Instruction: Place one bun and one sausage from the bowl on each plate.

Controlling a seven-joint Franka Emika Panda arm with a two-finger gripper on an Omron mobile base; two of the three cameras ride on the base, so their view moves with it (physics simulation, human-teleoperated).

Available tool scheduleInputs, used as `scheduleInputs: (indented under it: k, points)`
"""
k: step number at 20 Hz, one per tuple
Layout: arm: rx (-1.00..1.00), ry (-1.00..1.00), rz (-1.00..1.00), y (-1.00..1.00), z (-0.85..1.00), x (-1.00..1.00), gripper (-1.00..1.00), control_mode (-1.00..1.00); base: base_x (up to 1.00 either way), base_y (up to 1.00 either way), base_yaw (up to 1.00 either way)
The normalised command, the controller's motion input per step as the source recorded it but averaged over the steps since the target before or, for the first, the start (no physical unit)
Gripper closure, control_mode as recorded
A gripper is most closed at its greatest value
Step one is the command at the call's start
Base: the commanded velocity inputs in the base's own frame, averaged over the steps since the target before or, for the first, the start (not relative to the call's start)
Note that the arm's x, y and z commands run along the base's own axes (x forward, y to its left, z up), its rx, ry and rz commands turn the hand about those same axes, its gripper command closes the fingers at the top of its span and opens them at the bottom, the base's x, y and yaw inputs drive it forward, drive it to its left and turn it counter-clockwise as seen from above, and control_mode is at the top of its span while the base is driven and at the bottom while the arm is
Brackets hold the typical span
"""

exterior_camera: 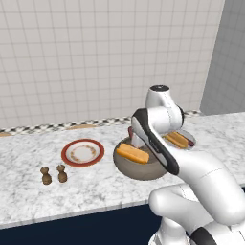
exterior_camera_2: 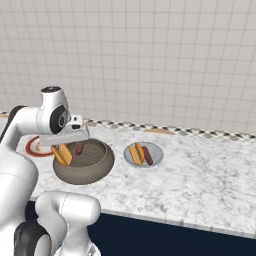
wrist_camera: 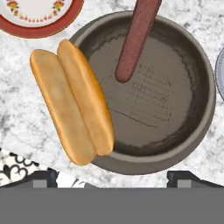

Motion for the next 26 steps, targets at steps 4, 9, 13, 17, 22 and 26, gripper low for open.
scheduleInputs:
  k: [4,9,13,17,22,26]
  points:
    - [0.00,0.06,0.00,0.60,0.00,0.11,-1.00,-1.00,0.00,0.00,0.00]
    - [-0.01,0.04,0.00,0.20,-0.09,0.35,-1.00,-1.00,0.00,0.00,0.00]
    - [-0.09,0.00,0.01,0.07,-0.34,0.12,-1.00,-1.00,0.00,0.00,0.00]
    - [-0.03,0.00,0.03,0.12,-0.17,-0.18,-1.00,-1.00,0.00,0.00,0.00]
    - [-0.03,-0.01,0.04,0.00,-0.04,0.02,-1.00,-1.00,0.00,0.00,0.00]
    - [-0.03,0.00,0.05,0.00,-0.33,0.01,-1.00,-1.00,0.00,0.00,0.00]
